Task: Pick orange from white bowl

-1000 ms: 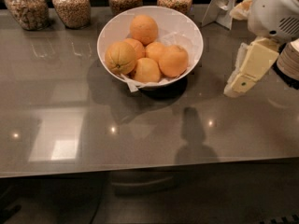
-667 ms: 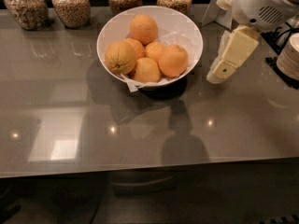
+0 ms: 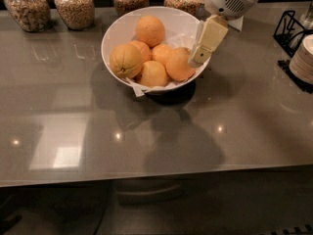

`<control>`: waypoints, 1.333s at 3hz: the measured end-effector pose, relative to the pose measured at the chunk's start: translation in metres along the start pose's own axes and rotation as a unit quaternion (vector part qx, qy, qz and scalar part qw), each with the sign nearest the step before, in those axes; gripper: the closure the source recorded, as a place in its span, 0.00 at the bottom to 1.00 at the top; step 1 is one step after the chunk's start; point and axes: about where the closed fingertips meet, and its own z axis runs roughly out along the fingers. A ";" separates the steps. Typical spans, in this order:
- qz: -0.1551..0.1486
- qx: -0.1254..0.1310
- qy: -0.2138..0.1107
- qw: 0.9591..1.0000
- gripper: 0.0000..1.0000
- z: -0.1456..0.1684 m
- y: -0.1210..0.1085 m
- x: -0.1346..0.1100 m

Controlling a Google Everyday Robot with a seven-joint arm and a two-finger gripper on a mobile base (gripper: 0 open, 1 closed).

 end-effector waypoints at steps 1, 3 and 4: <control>0.000 0.000 -0.001 1.000 0.00 0.001 -0.001 -0.001; 0.006 0.004 -0.001 1.000 0.19 0.004 -0.003 0.001; 0.013 -0.012 -0.003 1.000 0.42 0.019 0.001 0.003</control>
Offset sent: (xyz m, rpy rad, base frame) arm 0.0064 -0.0069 -0.0039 0.0141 -0.0081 -0.0404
